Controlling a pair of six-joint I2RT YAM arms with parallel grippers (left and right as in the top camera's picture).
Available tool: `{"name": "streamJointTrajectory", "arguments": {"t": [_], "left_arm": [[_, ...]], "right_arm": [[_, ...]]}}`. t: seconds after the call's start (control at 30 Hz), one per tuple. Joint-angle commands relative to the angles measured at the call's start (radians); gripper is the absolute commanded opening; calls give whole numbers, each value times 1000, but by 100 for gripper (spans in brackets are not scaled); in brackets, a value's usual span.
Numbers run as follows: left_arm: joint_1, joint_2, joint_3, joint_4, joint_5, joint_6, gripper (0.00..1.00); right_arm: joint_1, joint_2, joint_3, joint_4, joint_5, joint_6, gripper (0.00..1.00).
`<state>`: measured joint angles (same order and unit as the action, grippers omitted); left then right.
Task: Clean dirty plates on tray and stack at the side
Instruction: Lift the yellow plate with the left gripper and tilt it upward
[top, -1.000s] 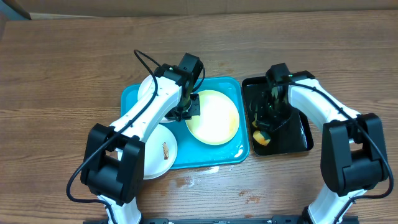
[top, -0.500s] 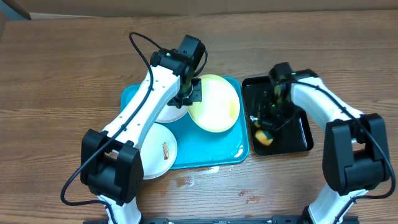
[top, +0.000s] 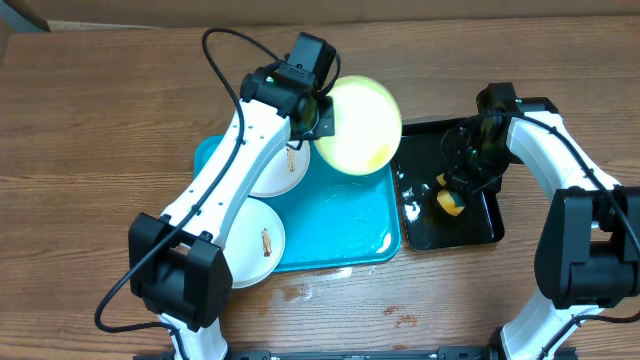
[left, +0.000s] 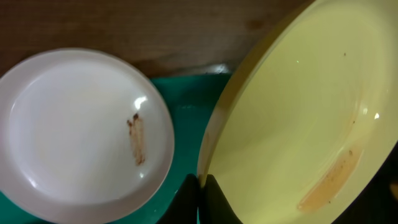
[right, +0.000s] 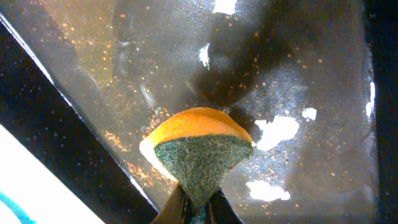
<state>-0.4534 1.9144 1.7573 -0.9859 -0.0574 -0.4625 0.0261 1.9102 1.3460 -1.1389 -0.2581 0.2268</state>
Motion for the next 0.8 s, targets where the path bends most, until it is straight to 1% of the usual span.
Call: {"name": "streamJointTrajectory", "arguments": {"t": [0.0, 0.13, 0.2, 0.3, 0.37, 0.47, 0.6, 0.7, 0.77], "left_arm": [[-48, -5, 32, 56, -5, 20, 4], [-99, -5, 32, 152, -35, 40, 4], [-122, -5, 32, 187, -92, 40, 4], [-151, -5, 32, 238, -185, 41, 4], [-167, -5, 32, 272, -218, 50, 4], [-190, -5, 32, 327, -250, 107, 4], [-230, -5, 32, 386, -374, 166, 4], [-260, -5, 32, 417, -467, 214, 4], [-279, -5, 32, 436, -495, 255, 4]], "right_arm": [[-2, -24, 19, 2, -4, -14, 4], [-2, -24, 15, 0, -4, -15, 5], [-2, -24, 15, -9, 4, -19, 6], [-4, -24, 15, -24, 68, -18, 9], [-10, -24, 15, -27, 75, -18, 15], [-26, -24, 15, -31, 76, -18, 18], [-58, -24, 15, -29, 76, -19, 21], [-82, -24, 15, -23, 75, -19, 27], [-95, -24, 15, -16, 74, -18, 28]]}}
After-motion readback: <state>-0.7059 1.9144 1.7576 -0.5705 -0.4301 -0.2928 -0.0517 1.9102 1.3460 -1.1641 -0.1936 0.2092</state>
